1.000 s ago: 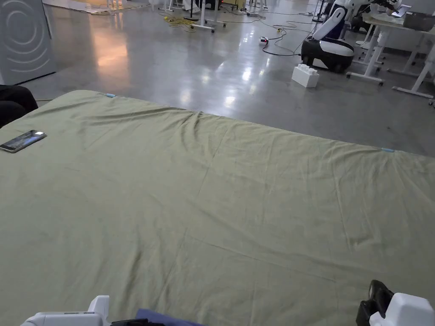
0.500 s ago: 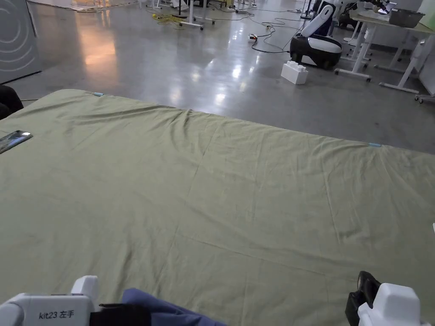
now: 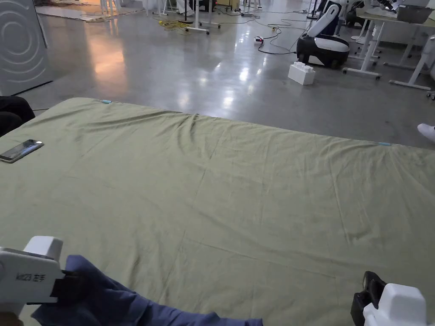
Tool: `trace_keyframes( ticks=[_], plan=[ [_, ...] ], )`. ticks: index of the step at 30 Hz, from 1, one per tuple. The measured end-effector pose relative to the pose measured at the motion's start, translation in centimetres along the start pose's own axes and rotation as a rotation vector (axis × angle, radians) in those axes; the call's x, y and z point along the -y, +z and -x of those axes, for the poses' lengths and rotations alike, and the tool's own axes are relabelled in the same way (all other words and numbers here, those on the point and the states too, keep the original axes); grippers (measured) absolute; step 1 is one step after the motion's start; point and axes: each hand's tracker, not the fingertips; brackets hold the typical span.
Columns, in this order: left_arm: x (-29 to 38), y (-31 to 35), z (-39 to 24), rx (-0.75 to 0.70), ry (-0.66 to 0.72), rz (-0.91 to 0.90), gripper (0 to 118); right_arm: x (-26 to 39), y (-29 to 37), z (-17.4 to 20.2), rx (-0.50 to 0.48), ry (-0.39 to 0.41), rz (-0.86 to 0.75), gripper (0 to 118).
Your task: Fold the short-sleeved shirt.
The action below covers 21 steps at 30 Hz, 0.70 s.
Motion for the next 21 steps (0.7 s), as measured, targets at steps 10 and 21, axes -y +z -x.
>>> trace_keyframes(
  ticks=[10, 21],
  plan=[
    [-0.3, -0.5, -6.6, 0.048, -0.06, 0.008, 13, 0.2, 0.0, -0.3, -0.001, -0.011, 0.0, 1],
    [1.6, -5.2, -15.4, 0.174, -0.037, 0.093, 13, 0.4, 0.2, -0.6, 0.0, -0.026, 0.0, 1]
  ],
)
